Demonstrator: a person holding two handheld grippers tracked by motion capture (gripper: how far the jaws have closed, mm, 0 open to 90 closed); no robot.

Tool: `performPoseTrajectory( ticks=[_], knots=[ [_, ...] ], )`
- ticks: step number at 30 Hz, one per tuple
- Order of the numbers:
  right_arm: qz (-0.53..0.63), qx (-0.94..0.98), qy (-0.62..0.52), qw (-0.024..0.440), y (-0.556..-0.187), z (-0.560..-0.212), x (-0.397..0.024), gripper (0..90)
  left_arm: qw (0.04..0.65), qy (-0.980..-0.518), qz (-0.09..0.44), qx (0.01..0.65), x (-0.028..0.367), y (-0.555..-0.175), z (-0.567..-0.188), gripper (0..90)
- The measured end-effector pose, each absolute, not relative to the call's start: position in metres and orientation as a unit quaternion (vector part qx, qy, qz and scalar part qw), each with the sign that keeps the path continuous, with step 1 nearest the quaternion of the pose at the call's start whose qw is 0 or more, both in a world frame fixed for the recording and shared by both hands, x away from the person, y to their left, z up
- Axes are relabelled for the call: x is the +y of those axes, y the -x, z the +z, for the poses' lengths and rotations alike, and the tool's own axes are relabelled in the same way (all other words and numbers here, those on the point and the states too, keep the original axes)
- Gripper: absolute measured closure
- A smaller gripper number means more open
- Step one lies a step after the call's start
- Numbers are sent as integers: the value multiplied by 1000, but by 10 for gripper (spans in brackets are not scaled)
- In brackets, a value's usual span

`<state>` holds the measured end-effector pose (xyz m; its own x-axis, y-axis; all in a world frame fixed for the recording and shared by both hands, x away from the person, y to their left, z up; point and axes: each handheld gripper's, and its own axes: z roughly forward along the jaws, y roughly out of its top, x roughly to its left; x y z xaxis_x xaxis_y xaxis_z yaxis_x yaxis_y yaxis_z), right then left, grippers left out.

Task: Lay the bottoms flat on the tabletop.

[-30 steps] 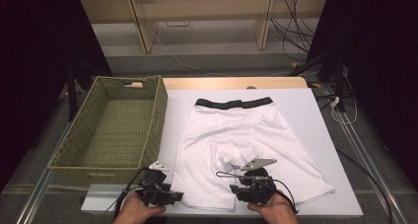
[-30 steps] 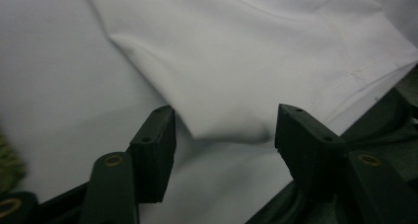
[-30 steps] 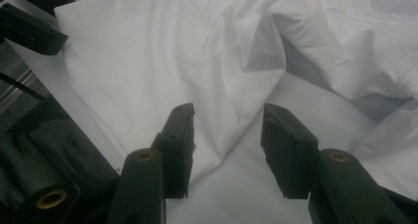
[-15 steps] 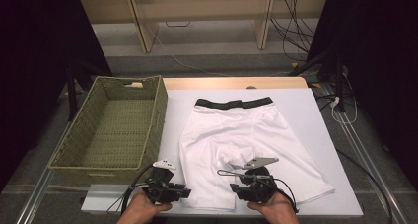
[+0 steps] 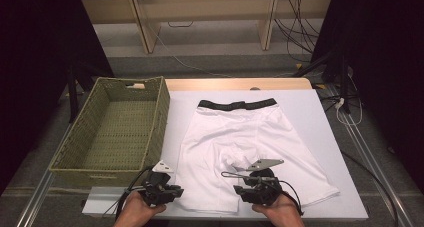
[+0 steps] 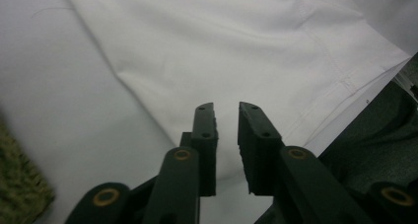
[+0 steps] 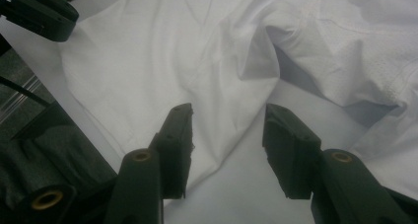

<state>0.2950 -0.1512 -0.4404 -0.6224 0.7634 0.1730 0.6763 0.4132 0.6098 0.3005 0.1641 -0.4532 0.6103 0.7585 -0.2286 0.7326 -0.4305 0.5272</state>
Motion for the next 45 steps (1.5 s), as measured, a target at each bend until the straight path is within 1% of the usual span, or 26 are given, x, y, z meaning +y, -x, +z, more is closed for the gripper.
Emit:
performPoseTrajectory(
  ticks=[2,5,6,7,8,9,11,12,13,14,19,22,25,27,30,34,36,39,42,43,44,45],
  knots=[
    [329,838,-430,66,-295,-441,-152,550,299,-840,20,451,169,-299,-453,690],
    [326,840,-429,65,-295,-442,-150,541,290,-836,-10,466,176,-298,-460,571],
    [324,841,-428,66,-295,-443,-149,538,287,-835,-18,469,178,-298,-463,543],
    [323,842,-427,65,-295,-443,-149,537,283,-837,-24,468,179,-297,-465,534],
    [323,842,-427,64,-295,-443,-148,536,283,-835,-31,471,178,-298,-467,547],
    [323,842,-427,63,-295,-444,-148,536,284,-836,-35,468,177,-298,-468,597],
    [321,844,-426,62,-295,-444,-147,536,284,-843,-33,456,173,-298,-470,742],
    [322,844,-425,62,-295,-444,-147,536,284,-845,-27,453,172,-298,-470,835],
    [322,843,-425,63,-295,-444,-147,536,283,-847,-26,450,172,-298,-469,869],
    [322,843,-426,63,-295,-443,-147,537,285,-846,-27,449,172,-296,-468,878],
    [324,840,-430,68,-296,-442,-151,542,296,-844,-16,447,184,-286,-457,884],
    [318,841,-431,74,-296,-442,-152,542,294,-835,-20,465,194,-286,-459,882],
    [315,839,-435,82,-297,-440,-154,542,285,-841,-16,460,192,-287,-461,874],
    [313,838,-436,95,-298,-438,-158,542,285,-842,-7,457,189,-288,-461,872],
    [292,836,-446,129,-302,-436,-169,546,286,-838,-1,464,190,-292,-461,870],
    [254,828,-480,143,-309,-442,-188,550,286,-838,3,465,190,-291,-461,869],
    [235,829,-489,138,-312,-447,-195,546,285,-839,3,463,189,-290,-461,869],
    [215,835,-493,116,-312,-454,-196,546,282,-840,2,463,190,-289,-462,869],
    [179,848,-490,97,-309,-463,-191,585,279,-841,-1,463,191,-288,-462,869],
    [175,848,-488,111,-307,-464,-188,648,277,-843,-1,460,192,-288,-462,869],
    [170,850,-485,115,-306,-463,-186,720,277,-844,-2,460,192,-288,-462,869],
    [172,852,-483,109,-304,-463,-185,776,276,-844,-2,460,193,-288,-462,869]
  ],
)
